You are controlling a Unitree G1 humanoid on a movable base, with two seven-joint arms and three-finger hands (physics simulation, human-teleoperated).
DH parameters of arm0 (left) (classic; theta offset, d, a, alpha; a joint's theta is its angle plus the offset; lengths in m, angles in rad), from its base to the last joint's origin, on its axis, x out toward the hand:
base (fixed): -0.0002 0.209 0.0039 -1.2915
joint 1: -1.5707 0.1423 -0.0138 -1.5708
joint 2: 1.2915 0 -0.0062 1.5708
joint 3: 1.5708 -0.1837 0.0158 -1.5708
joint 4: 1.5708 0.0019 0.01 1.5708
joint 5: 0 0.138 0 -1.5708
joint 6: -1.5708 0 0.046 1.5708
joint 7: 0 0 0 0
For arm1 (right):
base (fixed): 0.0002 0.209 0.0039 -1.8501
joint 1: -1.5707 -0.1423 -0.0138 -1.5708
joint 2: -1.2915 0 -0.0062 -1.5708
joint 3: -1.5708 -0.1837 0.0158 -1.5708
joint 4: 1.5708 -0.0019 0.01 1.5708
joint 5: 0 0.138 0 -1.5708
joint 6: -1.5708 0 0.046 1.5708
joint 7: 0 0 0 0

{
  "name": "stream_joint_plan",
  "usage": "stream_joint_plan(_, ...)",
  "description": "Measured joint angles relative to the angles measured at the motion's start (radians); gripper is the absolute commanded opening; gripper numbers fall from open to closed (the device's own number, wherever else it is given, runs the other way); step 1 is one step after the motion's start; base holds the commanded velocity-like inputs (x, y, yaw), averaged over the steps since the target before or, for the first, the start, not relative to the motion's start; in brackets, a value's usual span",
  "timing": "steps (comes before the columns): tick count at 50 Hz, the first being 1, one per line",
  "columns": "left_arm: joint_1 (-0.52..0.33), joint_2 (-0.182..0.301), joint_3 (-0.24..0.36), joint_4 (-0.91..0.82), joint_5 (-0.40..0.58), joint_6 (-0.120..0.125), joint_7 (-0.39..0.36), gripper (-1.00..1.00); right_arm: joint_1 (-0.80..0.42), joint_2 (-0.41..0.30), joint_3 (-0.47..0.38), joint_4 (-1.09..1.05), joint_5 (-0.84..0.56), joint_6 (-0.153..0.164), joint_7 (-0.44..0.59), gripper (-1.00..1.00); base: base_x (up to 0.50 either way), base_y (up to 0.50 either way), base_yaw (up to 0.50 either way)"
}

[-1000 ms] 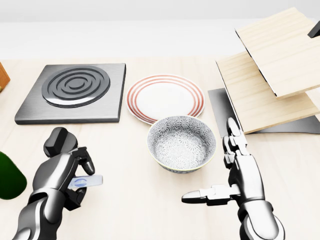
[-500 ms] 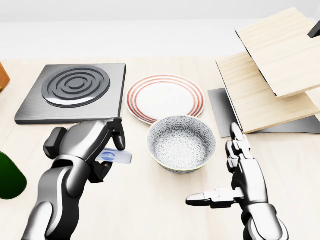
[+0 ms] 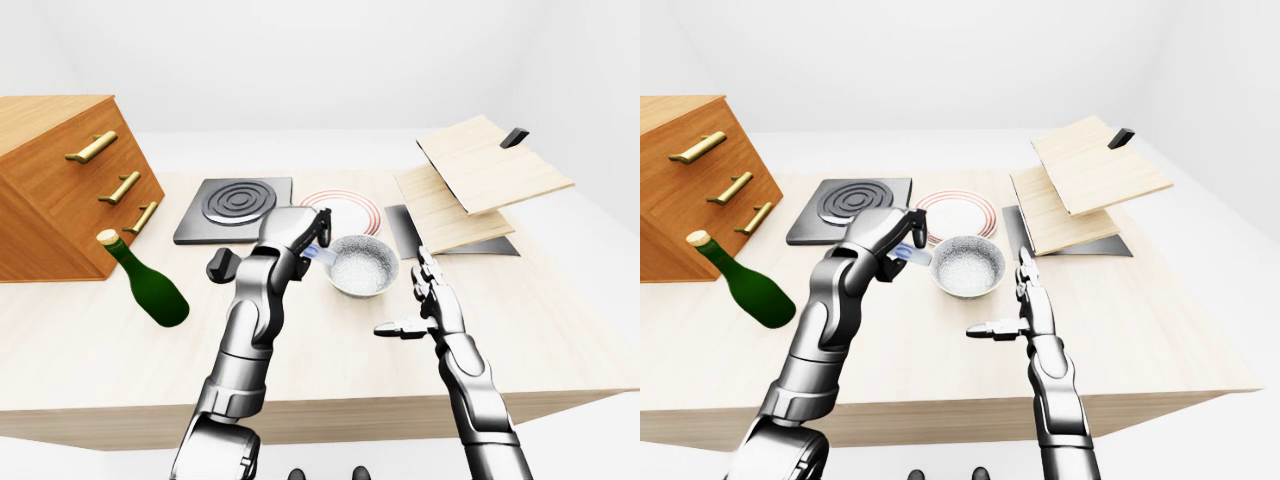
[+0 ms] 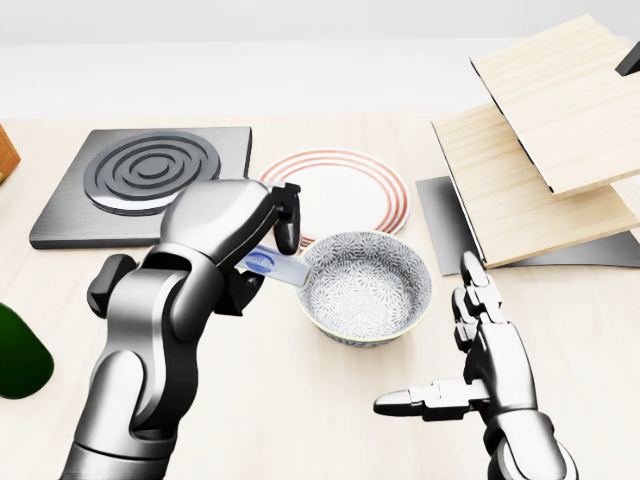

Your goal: Pick up the cream cheese and put it in the bowl.

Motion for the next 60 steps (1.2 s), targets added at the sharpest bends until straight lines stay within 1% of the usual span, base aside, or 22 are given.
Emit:
stream_joint_plan(5, -0.032, -0.018, -0.004, 0.011, 0.006, 0.000, -0.010, -1.00, 0.002, 0.000, -0.001, 0.002, 0.001, -0.003, 0.001, 1.00, 0.00, 0.00, 0.00)
stream_joint_plan(10, -0.080, -0.037, -0.005, 0.060, -0.013, 0.000, 0.007, -1.00, 0.006, -0.001, -0.004, 0.001, 0.002, -0.007, 0.002, 1.00, 0.00, 0.00, 0.00)
stream_joint_plan(18, -0.154, -0.066, -0.014, 0.170, -0.081, 0.000, 0.075, -1.00, 0.023, -0.004, -0.015, -0.028, 0.012, 0.001, 0.009, 1.00, 0.00, 0.00, 0.00)
stream_joint_plan(25, -0.202, -0.093, -0.026, 0.274, -0.150, 0.000, 0.146, -1.00, 0.038, -0.006, -0.028, -0.053, 0.025, 0.002, 0.018, 1.00, 0.00, 0.00, 0.00)
stream_joint_plan(32, -0.238, -0.115, -0.037, 0.380, -0.208, 0.000, 0.209, -1.00, 0.044, -0.009, -0.043, -0.046, 0.040, -0.009, 0.028, 1.00, 0.00, 0.00, 0.00)
stream_joint_plan(44, -0.287, -0.133, -0.045, 0.572, -0.280, 0.000, 0.314, -1.00, 0.048, -0.014, -0.056, -0.033, 0.057, -0.022, 0.036, 1.00, 0.00, 0.00, 0.00)
stream_joint_plan(60, -0.287, -0.148, -0.060, 0.673, -0.292, 0.000, 0.364, -1.00, 0.041, -0.018, -0.063, 0.002, 0.065, -0.046, 0.037, 1.00, 0.00, 0.00, 0.00)
